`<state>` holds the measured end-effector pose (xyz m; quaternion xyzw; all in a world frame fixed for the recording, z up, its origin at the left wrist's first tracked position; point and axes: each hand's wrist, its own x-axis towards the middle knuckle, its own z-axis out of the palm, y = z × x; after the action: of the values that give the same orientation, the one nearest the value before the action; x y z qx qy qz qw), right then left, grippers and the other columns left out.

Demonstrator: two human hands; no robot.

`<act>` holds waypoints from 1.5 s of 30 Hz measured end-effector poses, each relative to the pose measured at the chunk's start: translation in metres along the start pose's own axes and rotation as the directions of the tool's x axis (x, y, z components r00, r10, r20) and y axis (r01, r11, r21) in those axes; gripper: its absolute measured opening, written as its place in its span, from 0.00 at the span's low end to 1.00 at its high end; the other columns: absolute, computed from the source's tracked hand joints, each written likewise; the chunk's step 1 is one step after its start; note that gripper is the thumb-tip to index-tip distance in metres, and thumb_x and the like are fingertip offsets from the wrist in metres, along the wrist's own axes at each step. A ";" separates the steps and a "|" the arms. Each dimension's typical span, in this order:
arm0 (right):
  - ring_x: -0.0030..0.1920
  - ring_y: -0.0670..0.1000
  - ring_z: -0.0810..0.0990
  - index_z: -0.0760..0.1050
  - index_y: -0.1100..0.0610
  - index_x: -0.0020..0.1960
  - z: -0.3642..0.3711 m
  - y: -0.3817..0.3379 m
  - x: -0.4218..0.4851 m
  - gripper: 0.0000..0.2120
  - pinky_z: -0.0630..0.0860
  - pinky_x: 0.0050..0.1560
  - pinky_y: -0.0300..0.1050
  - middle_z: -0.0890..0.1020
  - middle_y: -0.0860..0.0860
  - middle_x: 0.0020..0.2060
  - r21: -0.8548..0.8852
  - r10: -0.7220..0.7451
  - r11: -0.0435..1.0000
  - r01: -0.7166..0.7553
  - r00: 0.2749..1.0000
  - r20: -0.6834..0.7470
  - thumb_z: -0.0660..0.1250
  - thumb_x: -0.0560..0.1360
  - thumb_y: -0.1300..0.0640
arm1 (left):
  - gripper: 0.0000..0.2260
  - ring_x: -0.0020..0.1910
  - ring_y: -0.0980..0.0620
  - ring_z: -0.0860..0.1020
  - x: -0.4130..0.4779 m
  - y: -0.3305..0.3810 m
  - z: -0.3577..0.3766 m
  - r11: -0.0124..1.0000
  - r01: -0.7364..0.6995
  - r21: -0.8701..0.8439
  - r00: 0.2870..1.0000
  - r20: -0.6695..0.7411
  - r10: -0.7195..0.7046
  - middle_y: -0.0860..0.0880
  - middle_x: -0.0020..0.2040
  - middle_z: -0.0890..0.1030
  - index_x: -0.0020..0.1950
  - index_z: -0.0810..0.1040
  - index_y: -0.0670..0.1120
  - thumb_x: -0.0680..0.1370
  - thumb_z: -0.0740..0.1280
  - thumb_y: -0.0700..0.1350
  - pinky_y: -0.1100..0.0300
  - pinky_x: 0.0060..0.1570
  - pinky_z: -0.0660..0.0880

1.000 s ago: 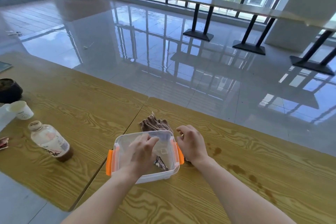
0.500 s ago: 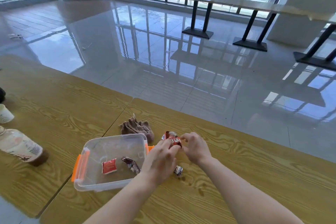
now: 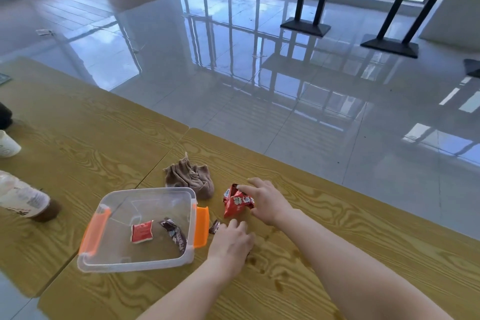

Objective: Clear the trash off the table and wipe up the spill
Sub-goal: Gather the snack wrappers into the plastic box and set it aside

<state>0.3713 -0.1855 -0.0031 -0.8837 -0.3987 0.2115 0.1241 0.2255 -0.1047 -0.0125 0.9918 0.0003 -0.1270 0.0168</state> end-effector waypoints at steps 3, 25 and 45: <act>0.77 0.55 0.51 0.59 0.36 0.75 0.002 -0.005 0.012 0.38 0.62 0.74 0.56 0.53 0.47 0.79 -0.055 -0.049 0.997 0.055 0.994 0.098 0.65 0.74 0.65 | 0.10 0.55 0.38 0.71 0.005 -0.001 0.003 0.998 -0.045 0.034 0.998 0.040 0.044 0.41 0.55 0.75 0.56 0.75 0.43 0.78 0.61 0.37 0.45 0.50 0.67; 0.66 0.55 0.69 0.76 0.41 0.64 -0.027 0.008 -0.046 0.22 0.66 0.67 0.46 0.70 0.48 0.70 0.156 0.092 0.985 -0.066 0.983 -0.161 0.70 0.74 0.59 | 0.10 0.41 0.46 0.76 -0.017 0.018 -0.047 0.977 -0.206 0.048 0.965 -0.155 0.211 0.49 0.45 0.77 0.49 0.76 0.49 0.71 0.66 0.37 0.53 0.36 0.71; 0.64 0.55 0.73 0.78 0.43 0.63 -0.057 -0.109 -0.062 0.23 0.70 0.65 0.51 0.74 0.49 0.66 0.147 -0.093 0.978 0.146 0.943 -0.319 0.74 0.70 0.57 | 0.15 0.40 0.48 0.79 -0.118 -0.097 -0.105 0.994 0.074 -0.078 0.877 -0.470 -0.102 0.51 0.45 0.80 0.51 0.80 0.49 0.67 0.71 0.35 0.55 0.33 0.73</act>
<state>0.2904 -0.1639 0.1066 -0.8663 -0.4079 0.0949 0.2721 0.1368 -0.0043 0.1154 0.9908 0.0531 0.1181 0.0393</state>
